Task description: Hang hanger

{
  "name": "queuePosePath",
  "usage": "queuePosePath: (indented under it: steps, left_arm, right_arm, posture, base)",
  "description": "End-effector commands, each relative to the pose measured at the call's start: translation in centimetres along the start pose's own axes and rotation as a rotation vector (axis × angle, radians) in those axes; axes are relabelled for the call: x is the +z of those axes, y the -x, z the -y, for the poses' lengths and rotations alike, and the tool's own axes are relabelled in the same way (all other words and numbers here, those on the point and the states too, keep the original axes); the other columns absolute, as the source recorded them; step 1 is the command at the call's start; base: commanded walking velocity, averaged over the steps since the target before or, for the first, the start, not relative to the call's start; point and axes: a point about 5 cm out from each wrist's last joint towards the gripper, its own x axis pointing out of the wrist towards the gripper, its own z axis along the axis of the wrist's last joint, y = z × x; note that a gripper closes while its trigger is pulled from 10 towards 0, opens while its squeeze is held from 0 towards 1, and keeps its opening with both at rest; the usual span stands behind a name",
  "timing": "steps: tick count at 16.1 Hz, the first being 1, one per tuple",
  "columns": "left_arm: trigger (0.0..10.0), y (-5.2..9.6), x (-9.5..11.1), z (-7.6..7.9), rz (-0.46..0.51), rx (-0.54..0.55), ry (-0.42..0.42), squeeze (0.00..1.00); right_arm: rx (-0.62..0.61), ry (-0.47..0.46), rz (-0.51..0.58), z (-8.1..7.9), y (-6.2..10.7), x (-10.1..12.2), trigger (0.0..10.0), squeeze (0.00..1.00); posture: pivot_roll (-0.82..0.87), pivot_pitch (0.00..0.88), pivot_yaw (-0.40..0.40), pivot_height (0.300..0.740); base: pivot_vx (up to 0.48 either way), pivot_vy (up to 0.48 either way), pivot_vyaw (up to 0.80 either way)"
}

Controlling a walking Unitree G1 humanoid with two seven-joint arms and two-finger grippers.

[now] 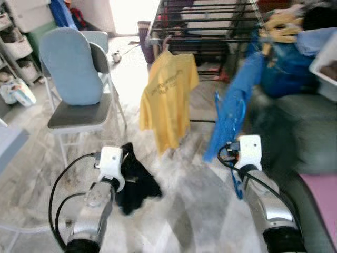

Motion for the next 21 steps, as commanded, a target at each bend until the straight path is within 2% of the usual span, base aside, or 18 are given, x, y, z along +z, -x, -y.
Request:
queuePosePath:
  steps: [1, 4, 7, 21]
  left_arm:
    - [10.0, 0.2, 0.3, -0.9, 0.014, 0.028, -0.014, 0.00]
    - [10.0, 0.1, 0.5, -1.0, 0.014, 0.032, -0.014, 0.00]
    - [10.0, 0.0, 0.5, -1.3, 0.005, 0.037, -0.018, 0.00]
    - [10.0, -0.3, 0.2, -0.6, -0.032, 0.021, -0.016, 0.00]
  right_arm:
    - [0.032, -0.002, 0.024, -1.0, -0.3, 0.5, 10.0, 0.00]
    - [0.052, 0.017, 0.023, -1.2, -0.6, 0.4, 10.0, 0.00]
    - [0.079, 0.042, 0.041, -2.0, -0.8, 0.4, 10.0, 0.00]
    - [0.104, 0.034, 0.041, -1.8, -1.0, 0.1, 10.0, 0.00]
  posture:
    - [-0.09, 0.000, 0.052, 0.740]
    - [-0.08, 0.000, 0.054, 0.740]
    - [-0.08, 0.000, 0.072, 0.740]
    - [-0.09, 0.000, 0.058, 0.740]
  base:
    - [0.000, 0.000, 0.00]
    - [0.000, 0.000, 0.00]
    - [0.000, 0.000, 0.80]
    - [0.000, 0.000, 0.80]
